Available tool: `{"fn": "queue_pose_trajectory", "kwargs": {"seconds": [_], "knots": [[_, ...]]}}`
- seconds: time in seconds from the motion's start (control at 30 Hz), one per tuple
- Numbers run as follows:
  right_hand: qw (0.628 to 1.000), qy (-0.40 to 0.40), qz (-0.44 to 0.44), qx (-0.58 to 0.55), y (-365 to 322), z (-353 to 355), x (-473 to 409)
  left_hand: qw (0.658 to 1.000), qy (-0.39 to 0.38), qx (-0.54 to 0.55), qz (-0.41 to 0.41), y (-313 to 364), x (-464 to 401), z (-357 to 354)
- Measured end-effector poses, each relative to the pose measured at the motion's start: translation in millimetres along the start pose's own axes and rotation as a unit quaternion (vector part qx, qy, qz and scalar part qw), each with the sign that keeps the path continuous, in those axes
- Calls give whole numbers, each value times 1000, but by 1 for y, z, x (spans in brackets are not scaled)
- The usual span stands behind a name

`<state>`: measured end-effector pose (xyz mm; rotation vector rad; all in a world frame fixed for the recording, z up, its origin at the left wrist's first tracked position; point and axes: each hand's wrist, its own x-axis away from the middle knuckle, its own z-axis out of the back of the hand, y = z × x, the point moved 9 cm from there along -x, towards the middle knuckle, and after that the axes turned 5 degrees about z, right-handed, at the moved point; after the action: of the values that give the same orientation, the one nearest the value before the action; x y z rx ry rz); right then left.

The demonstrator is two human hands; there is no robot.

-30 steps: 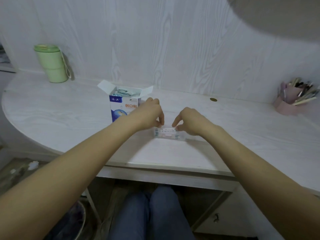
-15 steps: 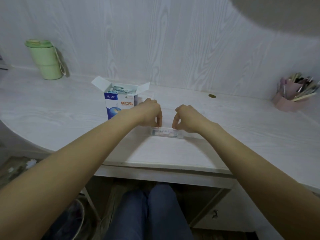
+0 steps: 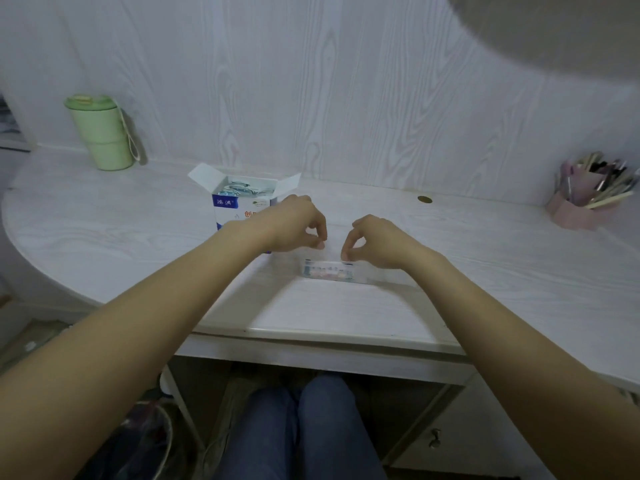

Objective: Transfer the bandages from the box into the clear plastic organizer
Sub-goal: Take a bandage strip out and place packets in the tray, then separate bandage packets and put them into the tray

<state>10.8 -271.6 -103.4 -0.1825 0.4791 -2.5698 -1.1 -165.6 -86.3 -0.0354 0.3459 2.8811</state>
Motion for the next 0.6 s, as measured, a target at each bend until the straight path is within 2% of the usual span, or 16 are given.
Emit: {"fn": "queue_pose_trajectory", "kwargs": {"seconds": [0.17, 0.27, 0.33, 0.43, 0.6], "knots": [[999, 17, 22, -39, -12, 25, 1, 990, 122, 73, -10, -7, 23, 47], [993, 85, 42, -76, -28, 43, -7, 976, 193, 99, -5, -21, 38, 79], [984, 141, 75, -83, -48, 55, -13, 975, 206, 83, 23, -38, 41, 90], [971, 193, 130, -63, -81, 65, -25, 984, 162, 36, 69, -66, 33, 92], [969, 174, 174, 13, -119, 57, -59, 991, 10, 24, 128, -107, 19, 72]]}}
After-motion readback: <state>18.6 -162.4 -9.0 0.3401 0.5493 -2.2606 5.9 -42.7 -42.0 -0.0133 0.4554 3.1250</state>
